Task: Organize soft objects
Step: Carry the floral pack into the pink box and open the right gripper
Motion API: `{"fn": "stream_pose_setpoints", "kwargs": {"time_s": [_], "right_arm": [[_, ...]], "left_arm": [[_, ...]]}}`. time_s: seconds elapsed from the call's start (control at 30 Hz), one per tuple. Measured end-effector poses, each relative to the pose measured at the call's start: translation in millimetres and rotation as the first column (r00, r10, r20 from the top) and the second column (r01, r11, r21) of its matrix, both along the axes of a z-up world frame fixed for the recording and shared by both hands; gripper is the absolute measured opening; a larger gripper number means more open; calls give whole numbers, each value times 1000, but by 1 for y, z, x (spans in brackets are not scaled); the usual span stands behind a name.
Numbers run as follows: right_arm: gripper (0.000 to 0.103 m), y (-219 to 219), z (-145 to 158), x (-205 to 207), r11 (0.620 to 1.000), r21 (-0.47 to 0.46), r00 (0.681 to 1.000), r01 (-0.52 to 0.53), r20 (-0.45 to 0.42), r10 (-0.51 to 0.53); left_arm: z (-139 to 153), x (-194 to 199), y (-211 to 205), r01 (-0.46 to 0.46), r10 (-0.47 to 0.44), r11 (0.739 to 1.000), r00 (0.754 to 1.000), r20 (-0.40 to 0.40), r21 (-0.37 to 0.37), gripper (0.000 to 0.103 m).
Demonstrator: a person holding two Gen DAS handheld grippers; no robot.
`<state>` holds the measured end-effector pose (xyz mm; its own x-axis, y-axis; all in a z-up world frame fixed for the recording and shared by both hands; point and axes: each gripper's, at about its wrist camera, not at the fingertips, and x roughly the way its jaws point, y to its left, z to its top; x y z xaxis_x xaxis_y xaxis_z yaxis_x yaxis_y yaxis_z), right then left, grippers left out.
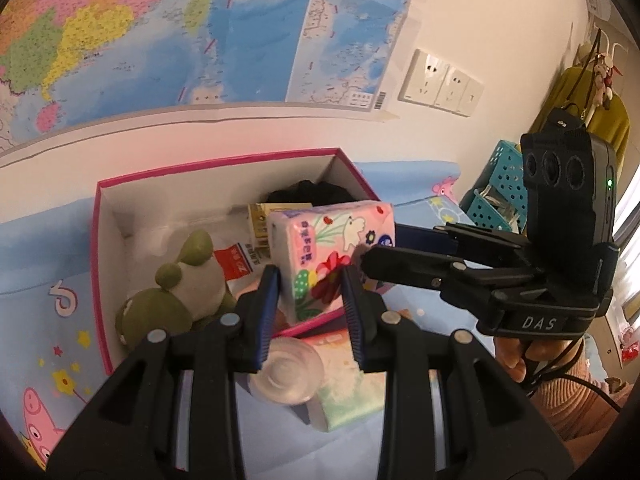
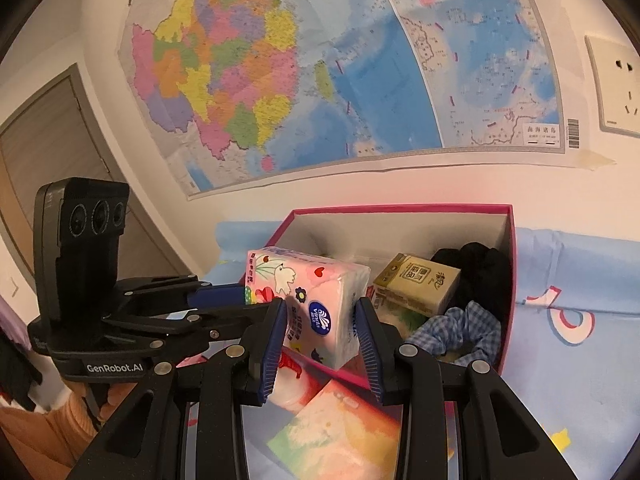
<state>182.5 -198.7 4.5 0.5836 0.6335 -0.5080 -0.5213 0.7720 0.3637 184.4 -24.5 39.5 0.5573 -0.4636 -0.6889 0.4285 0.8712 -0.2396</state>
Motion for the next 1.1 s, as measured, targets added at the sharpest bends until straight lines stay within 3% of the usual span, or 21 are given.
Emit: {"fn": "stream_pose_setpoints", "kwargs": {"time_s": [1.1], "right_arm": [[38, 22, -30, 74, 996, -37, 990, 84, -110, -87]], "left_arm": [[-33, 71, 8, -72, 73, 997, 989, -128, 18, 33]]}}
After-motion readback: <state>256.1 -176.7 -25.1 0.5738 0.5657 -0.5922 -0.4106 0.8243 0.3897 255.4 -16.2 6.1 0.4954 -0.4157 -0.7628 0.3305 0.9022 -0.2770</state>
